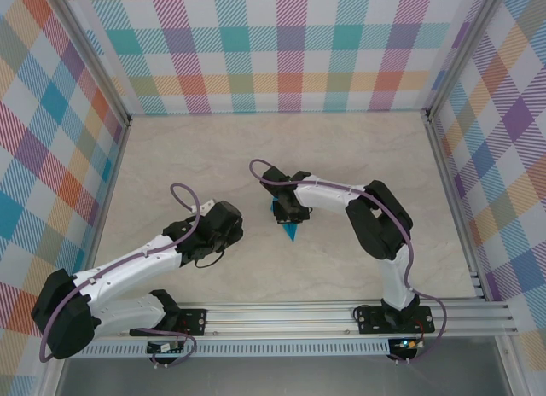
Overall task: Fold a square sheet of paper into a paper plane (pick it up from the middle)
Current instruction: Move a paper plane to the center of the table.
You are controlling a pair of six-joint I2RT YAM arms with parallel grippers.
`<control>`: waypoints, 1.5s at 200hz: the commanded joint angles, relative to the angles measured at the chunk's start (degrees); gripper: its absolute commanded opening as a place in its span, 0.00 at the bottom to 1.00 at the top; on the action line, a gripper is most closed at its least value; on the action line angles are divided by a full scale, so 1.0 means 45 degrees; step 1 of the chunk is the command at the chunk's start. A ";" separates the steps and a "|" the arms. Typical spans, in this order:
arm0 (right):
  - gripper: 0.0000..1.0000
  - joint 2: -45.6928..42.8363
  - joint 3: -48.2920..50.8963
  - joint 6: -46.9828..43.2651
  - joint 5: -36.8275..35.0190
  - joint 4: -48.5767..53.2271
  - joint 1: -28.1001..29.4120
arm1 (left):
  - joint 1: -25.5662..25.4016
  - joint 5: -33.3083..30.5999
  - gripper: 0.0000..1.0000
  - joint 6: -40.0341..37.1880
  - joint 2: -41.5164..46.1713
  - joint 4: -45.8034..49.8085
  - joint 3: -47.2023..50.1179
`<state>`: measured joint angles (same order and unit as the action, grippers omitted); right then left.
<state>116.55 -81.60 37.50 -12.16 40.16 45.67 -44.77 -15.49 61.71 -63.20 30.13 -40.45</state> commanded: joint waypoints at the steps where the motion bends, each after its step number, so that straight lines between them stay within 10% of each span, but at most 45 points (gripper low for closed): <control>1: 0.21 0.0615 -0.0154 0.0298 0.0307 0.0332 -0.0088 | 0.0207 0.0170 0.37 -0.0179 0.0118 0.0031 0.0209; 300: 0.31 0.1575 -0.0804 0.0775 0.0535 0.0362 -0.1007 | 0.0290 0.0297 0.37 -0.0737 -0.0461 -0.0172 -0.0046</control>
<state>120.64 -87.29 41.15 -11.55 41.08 40.97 -44.07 -14.00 60.14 -64.20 29.76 -40.25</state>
